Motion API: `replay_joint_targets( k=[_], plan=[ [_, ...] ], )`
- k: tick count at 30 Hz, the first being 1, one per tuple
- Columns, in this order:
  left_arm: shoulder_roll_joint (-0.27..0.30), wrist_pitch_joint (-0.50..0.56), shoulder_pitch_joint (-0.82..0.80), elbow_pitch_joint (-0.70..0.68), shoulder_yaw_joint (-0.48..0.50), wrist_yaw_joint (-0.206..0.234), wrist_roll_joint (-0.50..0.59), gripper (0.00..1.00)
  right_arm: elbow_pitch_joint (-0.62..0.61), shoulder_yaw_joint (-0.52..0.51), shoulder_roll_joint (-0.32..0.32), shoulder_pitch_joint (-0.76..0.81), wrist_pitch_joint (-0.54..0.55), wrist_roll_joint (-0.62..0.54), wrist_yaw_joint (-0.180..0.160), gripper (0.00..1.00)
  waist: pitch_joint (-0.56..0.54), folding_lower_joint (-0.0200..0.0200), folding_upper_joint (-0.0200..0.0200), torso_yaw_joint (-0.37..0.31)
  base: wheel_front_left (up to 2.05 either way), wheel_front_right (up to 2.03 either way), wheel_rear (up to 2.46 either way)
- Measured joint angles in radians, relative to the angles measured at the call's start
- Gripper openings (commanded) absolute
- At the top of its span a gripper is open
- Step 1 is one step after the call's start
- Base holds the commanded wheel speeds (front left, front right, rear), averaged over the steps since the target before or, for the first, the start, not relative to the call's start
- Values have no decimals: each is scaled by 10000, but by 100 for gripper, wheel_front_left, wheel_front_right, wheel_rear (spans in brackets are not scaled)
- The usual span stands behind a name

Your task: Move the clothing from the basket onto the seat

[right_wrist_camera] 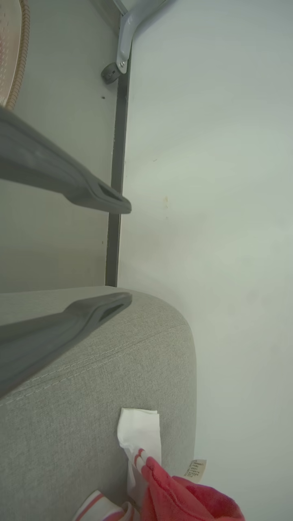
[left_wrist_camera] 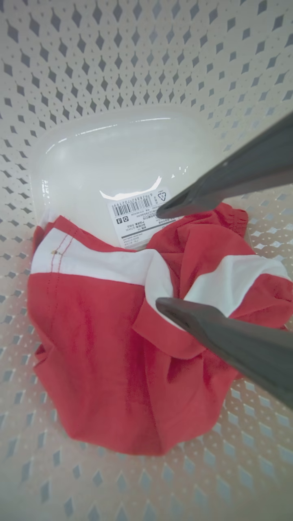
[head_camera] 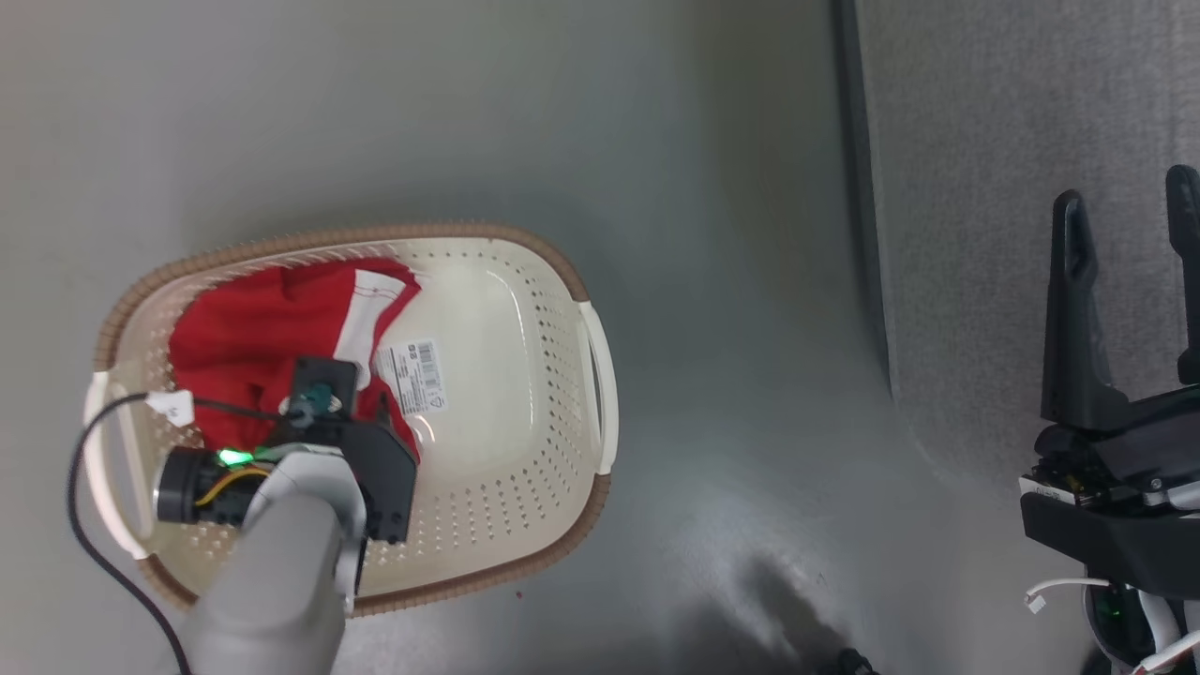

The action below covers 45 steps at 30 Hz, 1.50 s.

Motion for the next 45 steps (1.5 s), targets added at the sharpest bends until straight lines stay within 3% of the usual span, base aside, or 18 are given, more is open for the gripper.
replay_joint_targets(
  k=[16,17,19,40,45],
  plan=[
    [585,268,-1408,1363,899,0,337,100,81,-98,31,-662,-431,-4,0,100,1914,-1,0,-338,0,0,0],
    [598,253,-1469,1407,938,0,332,87,100,-77,31,-725,-441,-4,2,100,1964,-1,0,-349,0,0,0],
    [610,173,-1560,1484,972,2,328,1,127,-48,33,-830,-493,-8,12,100,2041,-1,-1,-368,0,0,0],
    [291,-1068,-1783,2010,1235,-25,140,0,1390,251,270,-1611,-842,-13,196,100,1443,-2,-2,-416,0,0,0],
    [79,-1655,-1473,2027,1264,-384,-165,0,1965,244,276,-1609,-924,-13,276,100,992,-2,-1,-304,0,0,0]
  ],
)
